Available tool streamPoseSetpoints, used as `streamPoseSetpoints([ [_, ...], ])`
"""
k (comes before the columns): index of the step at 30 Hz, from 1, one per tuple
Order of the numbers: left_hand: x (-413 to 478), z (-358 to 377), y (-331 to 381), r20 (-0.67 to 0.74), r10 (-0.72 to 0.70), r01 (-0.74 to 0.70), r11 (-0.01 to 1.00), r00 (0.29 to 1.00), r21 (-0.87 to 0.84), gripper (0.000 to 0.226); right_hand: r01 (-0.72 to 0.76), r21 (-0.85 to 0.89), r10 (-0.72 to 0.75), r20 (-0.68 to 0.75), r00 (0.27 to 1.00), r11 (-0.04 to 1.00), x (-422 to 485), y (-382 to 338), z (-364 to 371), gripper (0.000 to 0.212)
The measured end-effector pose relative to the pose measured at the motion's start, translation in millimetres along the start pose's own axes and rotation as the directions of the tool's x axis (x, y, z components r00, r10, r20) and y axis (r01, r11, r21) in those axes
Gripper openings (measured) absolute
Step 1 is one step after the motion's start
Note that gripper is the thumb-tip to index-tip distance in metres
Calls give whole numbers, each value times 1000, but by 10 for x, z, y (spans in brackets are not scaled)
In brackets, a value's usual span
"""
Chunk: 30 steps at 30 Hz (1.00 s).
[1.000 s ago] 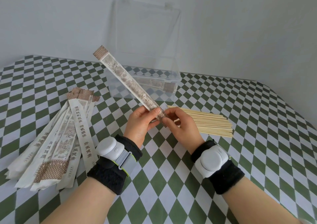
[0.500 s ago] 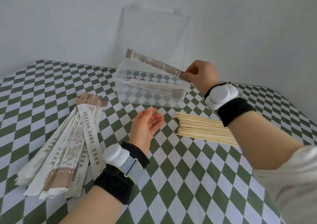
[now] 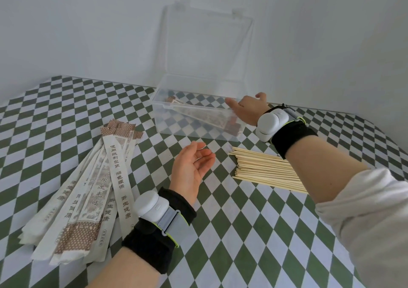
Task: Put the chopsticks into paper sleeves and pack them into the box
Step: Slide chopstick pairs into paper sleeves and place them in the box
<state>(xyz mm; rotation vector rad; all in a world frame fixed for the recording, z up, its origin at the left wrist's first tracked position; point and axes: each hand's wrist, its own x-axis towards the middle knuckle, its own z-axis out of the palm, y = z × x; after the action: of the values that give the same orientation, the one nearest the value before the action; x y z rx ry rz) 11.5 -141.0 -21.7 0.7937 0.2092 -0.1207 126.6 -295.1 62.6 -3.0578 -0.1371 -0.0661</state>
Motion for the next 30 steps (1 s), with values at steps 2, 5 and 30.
streamPoseSetpoints([
  [2, 1, -2, 8, 1, -2, 2, 1000, 1000, 0, 23, 8, 15, -8, -7, 1000, 1000, -16, -30, 4, 74],
  [5, -5, -3, 15, -6, 1, -1, 1000, 1000, 6, 23, 4, 168, 9, -72, 997, 986, -87, -44, -106, 72],
  [30, -285, -359, 906, 140, 356, -117, -86, 924, 989, 14, 237, 590, -81, -280, 957, 772, -1686, -85, 966, 17],
])
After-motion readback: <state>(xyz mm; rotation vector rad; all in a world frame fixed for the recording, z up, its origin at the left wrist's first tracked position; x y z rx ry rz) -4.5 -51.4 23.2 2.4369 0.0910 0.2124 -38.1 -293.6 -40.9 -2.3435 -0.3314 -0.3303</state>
